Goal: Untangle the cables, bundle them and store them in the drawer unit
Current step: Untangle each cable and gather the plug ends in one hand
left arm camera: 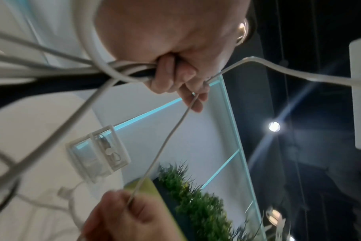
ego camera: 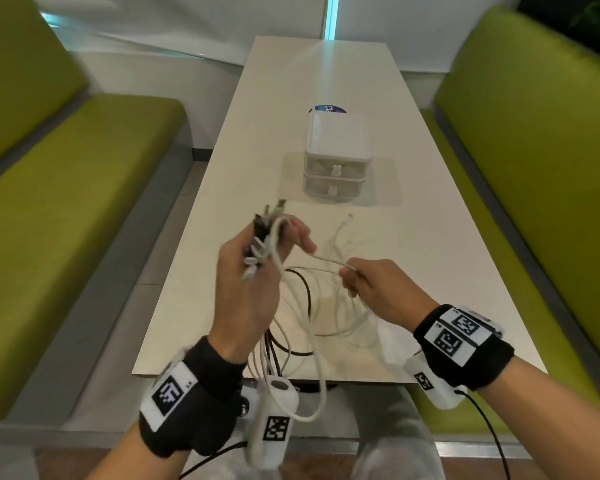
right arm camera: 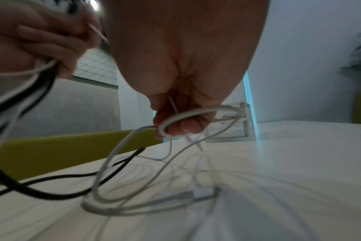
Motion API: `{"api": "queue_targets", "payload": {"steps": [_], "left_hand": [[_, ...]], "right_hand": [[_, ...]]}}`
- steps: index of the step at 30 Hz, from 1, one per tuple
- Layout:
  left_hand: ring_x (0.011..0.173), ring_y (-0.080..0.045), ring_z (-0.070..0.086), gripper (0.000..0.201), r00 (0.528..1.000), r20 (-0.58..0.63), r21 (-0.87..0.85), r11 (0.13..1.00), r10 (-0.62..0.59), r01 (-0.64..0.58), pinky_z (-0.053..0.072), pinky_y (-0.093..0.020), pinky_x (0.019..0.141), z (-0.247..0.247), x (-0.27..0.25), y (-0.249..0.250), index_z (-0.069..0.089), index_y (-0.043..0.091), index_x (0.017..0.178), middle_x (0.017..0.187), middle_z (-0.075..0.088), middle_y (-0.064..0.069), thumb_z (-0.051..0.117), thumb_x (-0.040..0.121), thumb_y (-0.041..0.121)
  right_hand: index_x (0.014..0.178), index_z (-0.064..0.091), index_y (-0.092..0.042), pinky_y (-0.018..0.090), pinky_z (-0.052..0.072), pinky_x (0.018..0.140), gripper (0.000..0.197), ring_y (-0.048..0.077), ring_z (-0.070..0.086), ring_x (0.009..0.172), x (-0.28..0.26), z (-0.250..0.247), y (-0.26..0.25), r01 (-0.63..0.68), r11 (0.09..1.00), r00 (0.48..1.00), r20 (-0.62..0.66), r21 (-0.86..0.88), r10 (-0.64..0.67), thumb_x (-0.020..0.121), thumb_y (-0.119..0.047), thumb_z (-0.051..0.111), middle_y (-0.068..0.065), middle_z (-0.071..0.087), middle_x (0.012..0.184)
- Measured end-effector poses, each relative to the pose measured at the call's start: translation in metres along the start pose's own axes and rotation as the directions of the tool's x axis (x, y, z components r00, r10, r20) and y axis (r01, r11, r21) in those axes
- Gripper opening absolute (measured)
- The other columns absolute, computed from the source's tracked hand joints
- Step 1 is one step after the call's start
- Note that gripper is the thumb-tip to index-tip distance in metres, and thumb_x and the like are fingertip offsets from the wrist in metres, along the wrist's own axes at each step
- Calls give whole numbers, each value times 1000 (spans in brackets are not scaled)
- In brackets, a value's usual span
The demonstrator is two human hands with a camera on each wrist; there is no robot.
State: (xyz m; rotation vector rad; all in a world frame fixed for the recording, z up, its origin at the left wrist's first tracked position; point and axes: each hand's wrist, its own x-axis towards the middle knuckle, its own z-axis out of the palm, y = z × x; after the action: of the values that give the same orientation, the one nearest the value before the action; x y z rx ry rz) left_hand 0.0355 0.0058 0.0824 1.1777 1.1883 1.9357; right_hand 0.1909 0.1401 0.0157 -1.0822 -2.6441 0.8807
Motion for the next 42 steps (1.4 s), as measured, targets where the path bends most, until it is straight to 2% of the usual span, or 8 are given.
{"api": "queue_targets", "payload": {"steps": [4,9,13,22,27,34,39,42], "left_hand": [[45,-8,23,33,994,-105,-99,995,-18,8,21,-14,36,-4,2,23,63,26,75,68,54,2,48,99,9],[36,-3,19,16,998,-46,-211,976,36,-45,11,-19,33,-1,-2,39,61,22,83,62,47,4,53,91,34],[36,-2,20,18,988,-106,-182,974,115,-133,17,-16,33,-8,-1,53,54,22,87,63,46,10,41,96,30],[40,-14,19,19,991,-128,-23,998,48,-51,12,-23,35,-7,3,44,60,18,87,63,55,5,47,101,17],[40,-21,17,17,991,-124,23,999,-44,48,12,-30,38,-10,-3,36,62,13,91,67,62,-3,48,97,20],[36,-14,17,20,973,134,27,982,-189,187,14,-18,36,-14,-9,35,72,20,91,66,68,-9,55,90,29],[41,7,52,18,841,454,115,955,-294,272,39,-2,49,-16,-16,38,65,-7,94,71,70,-18,51,90,3],[91,-11,71,17,739,548,370,906,-391,205,53,-23,84,-20,-18,32,69,-2,104,95,76,-8,58,94,6]], "right_hand": [[75,57,-22,13,36,59,33,-6,54,62,1,-4,11,4,1000,999,-36,25,-3,103,-28,40,-14,60,69],[93,64,-15,23,43,69,24,8,57,76,8,-4,17,58,998,994,-93,32,-54,101,-26,45,-11,64,85],[102,67,-14,20,45,67,24,-7,56,68,6,-9,29,27,995,992,-124,93,-15,100,-26,46,-5,70,95],[98,70,-27,25,40,71,37,13,49,83,6,-17,23,75,995,987,-138,-70,-84,94,-45,38,-9,58,89],[84,71,-42,17,44,66,12,7,60,73,-28,-26,-10,190,966,951,212,174,-225,89,-32,67,-8,63,79],[116,69,-21,25,52,87,38,-2,63,83,-53,-4,-21,118,992,651,750,48,-114,79,-16,75,-5,72,106],[121,63,-21,23,52,85,44,6,69,78,-45,-2,-13,-4,997,739,671,-81,58,88,2,46,-6,74,97],[92,65,-34,20,51,76,31,9,69,75,-41,-7,-15,-26,997,829,557,-72,62,92,-9,47,-13,71,83]]}}
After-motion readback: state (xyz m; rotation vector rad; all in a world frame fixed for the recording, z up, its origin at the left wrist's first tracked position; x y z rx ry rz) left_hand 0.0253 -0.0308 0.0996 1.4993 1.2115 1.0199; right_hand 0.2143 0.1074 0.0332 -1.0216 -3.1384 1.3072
